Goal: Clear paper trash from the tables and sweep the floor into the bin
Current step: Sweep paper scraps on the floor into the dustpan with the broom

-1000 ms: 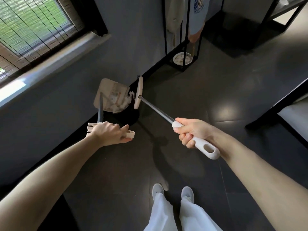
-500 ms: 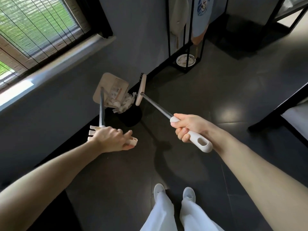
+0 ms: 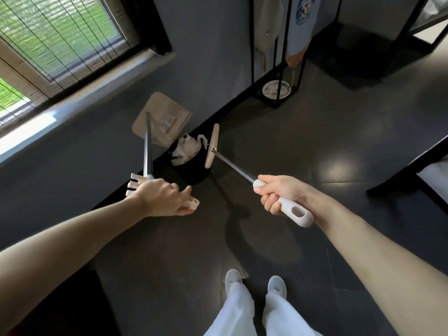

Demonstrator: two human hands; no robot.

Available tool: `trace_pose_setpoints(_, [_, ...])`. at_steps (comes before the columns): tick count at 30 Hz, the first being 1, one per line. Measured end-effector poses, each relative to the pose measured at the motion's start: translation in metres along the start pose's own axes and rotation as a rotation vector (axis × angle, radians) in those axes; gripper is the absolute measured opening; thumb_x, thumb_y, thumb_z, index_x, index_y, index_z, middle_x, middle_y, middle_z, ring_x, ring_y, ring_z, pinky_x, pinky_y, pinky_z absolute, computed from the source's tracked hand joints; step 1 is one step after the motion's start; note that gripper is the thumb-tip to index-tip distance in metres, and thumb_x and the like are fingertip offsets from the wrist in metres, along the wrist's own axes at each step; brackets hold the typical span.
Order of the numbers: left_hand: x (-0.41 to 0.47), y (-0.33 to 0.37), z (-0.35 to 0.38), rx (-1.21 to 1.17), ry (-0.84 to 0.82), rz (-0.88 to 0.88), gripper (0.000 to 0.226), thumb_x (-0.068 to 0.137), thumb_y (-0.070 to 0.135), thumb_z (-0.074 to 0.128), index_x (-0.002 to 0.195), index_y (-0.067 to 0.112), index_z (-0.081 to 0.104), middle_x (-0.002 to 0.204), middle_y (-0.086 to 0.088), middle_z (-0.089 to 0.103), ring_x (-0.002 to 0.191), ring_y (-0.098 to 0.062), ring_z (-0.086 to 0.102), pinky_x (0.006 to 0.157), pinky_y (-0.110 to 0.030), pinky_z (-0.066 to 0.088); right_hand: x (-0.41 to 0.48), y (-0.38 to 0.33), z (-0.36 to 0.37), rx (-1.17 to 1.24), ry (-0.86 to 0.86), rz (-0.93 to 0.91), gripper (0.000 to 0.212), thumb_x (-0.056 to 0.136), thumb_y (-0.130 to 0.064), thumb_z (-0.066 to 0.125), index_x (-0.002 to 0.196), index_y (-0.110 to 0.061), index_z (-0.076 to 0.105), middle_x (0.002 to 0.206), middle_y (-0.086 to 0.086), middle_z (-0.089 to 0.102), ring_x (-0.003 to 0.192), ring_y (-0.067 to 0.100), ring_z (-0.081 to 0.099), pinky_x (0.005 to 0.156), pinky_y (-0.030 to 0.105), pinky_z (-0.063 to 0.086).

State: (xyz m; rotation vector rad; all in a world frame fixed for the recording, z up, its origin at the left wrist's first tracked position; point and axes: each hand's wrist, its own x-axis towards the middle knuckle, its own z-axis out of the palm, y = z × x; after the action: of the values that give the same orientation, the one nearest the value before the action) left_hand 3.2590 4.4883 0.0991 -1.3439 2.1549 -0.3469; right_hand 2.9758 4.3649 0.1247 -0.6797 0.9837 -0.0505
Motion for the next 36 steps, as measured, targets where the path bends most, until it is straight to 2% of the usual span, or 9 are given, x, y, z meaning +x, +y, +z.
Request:
trace_pose_setpoints(6, [0.008, 0.031, 0.013, -0.054, -0.113, -0.029, 0.075, 0.094, 0.067, 0.011, 0.15, 0.019, 0.022, 0.109, -0.001, 0.067, 0.089, -0.018, 0.069, 0.062, -0.029, 0.043, 0.009, 0.003, 0.002, -0.03, -0.006, 0.007, 0.064, 0.098, -0.004, 0.049, 0.151, -0.024, 0.021, 0.044, -0.004, 0.044, 0.035, 0.001, 0.036, 0.032, 0.013, 0.031])
trace_pose_setpoints(13, [0.009, -0.008, -0.002, -0.082, -0.126, -0.188, 0.074, 0.092, 0.068, 0.014, 0.153, 0.025, 0.009, 0.119, 0.001, 0.063, 0.102, -0.017, 0.066, 0.071, -0.03, 0.051, 0.01, 0.005, 0.004, -0.078, 0.028, -0.02, 0.068, 0.097, -0.003, 0.051, 0.153, -0.024, 0.019, 0.046, -0.004, 0.044, 0.036, 0.002, 0.036, 0.033, 0.014, 0.032])
trace_pose_setpoints(17, [-0.009, -0.05, -0.045, -0.439, 0.053, -0.619, 0.069, 0.091, 0.061, 0.039, 0.151, 0.031, 0.02, 0.123, -0.01, 0.062, 0.104, -0.032, 0.064, 0.076, -0.039, 0.055, 0.004, -0.002, 0.005, -0.086, 0.042, -0.043, 0.07, 0.096, -0.001, 0.053, 0.153, -0.024, 0.019, 0.046, -0.003, 0.046, 0.035, 0.003, 0.037, 0.033, 0.014, 0.033])
trace_pose_setpoints(22, [-0.064, -0.084, -0.108, -0.737, 0.523, -1.066, 0.061, 0.092, 0.057, 0.046, 0.147, 0.039, 0.028, 0.085, -0.009, 0.064, 0.076, -0.031, 0.061, 0.064, -0.033, 0.04, -0.006, -0.019, 0.017, -0.085, 0.004, -0.071, 0.071, 0.096, 0.002, 0.05, 0.153, -0.024, 0.017, 0.043, -0.002, 0.045, 0.033, 0.002, 0.038, 0.03, 0.013, 0.032])
trace_pose_setpoints(25, [-0.111, -0.074, -0.13, -0.762, 0.653, -1.14, 0.066, 0.089, 0.052, 0.056, 0.146, 0.047, 0.023, 0.065, -0.001, 0.057, 0.062, -0.022, 0.053, 0.065, -0.034, 0.039, -0.013, -0.025, 0.027, -0.095, -0.027, -0.063, 0.063, 0.096, 0.004, 0.047, 0.149, -0.022, 0.022, 0.047, -0.001, 0.041, 0.03, 0.001, 0.037, 0.028, 0.012, 0.031])
trace_pose_setpoints(28, [-0.152, -0.042, -0.136, -0.903, 0.698, -1.145, 0.078, 0.08, 0.053, 0.066, 0.14, 0.062, 0.016, 0.101, -0.007, 0.069, 0.081, -0.014, 0.064, 0.082, -0.03, 0.048, -0.024, -0.022, 0.037, -0.121, -0.062, -0.012, 0.037, 0.098, 0.003, 0.044, 0.123, -0.023, 0.038, 0.054, 0.0, 0.036, 0.028, 0.0, 0.036, 0.027, 0.01, 0.029])
trace_pose_setpoints(31, [-0.181, -0.005, -0.124, -0.878, 0.623, -1.285, 0.091, 0.081, 0.033, 0.074, 0.139, 0.064, 0.011, 0.124, 0.002, 0.062, 0.112, -0.006, 0.053, 0.087, -0.01, 0.034, -0.041, -0.005, 0.047, -0.175, -0.107, 0.056, 0.023, 0.099, 0.002, 0.043, 0.089, -0.019, 0.041, 0.051, 0.0, 0.036, 0.028, 0.0, 0.036, 0.027, 0.009, 0.029])
trace_pose_setpoints(33, [-0.198, 0.025, -0.11, -0.98, 0.555, -1.367, 0.085, 0.085, 0.014, 0.069, 0.144, 0.052, 0.021, 0.133, 0.002, 0.057, 0.125, -0.011, 0.048, 0.093, -0.009, 0.03, -0.052, 0.012, 0.052, -0.206, -0.105, 0.089, 0.027, 0.098, 0.002, 0.043, 0.084, -0.02, 0.039, 0.057, 0.001, 0.034, 0.028, 0.001, 0.036, 0.027, 0.009, 0.028])
trace_pose_setpoints(36, [-0.221, 0.085, -0.088, -1.056, 0.486, -1.507, 0.064, 0.09, 0.01, 0.062, 0.144, 0.035, 0.038, 0.133, 0.004, 0.057, 0.121, -0.001, 0.047, 0.091, 0.0, 0.025, -0.064, 0.045, 0.054, -0.284, -0.105, 0.149, 0.025, 0.098, 0.003, 0.043, 0.088, -0.02, 0.039, 0.063, 0.001, 0.032, 0.028, 0.001, 0.036, 0.027, 0.009, 0.028])
